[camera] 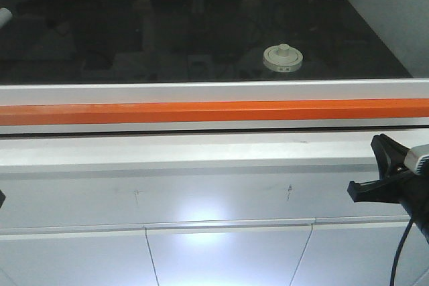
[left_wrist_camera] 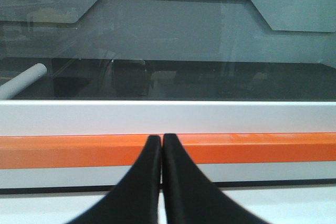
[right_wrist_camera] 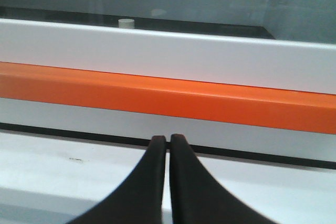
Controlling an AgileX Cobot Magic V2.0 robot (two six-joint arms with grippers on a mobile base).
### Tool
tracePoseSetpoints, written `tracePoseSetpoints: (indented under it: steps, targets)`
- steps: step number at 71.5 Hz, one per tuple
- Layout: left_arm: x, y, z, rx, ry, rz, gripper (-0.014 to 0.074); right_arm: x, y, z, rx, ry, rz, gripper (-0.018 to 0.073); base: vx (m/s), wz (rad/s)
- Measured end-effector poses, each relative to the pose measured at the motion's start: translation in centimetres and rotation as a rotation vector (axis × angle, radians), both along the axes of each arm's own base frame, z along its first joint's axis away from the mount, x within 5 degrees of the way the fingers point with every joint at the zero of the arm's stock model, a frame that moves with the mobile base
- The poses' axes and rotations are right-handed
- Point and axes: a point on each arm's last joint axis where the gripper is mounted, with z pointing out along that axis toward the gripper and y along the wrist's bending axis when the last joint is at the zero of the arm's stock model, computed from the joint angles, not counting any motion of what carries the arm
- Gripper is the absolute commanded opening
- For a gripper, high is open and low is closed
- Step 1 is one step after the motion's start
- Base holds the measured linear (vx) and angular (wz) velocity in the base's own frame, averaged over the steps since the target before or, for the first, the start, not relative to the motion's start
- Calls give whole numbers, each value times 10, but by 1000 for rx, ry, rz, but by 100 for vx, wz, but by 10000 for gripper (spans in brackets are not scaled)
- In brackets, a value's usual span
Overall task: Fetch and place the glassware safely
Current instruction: 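Move both grippers up to the orange bar on the hood sash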
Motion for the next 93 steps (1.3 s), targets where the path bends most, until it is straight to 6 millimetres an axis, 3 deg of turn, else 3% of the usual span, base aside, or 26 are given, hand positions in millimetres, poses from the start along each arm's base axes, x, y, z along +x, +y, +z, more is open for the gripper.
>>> tracePoseSetpoints:
  steps: [26,59,93]
  targets:
    - [0,0,0,0,-4,0,-7,13,-2,-24,17,40,-23,-3,0,0]
    - [4,0,-6,1,41,0,-7,43,-1,-24,-8,21,-24,-3,0,0]
    - [5,0,-7,1,50,0,-7,70,-1,-39,-16,72,-25,-3,0,0]
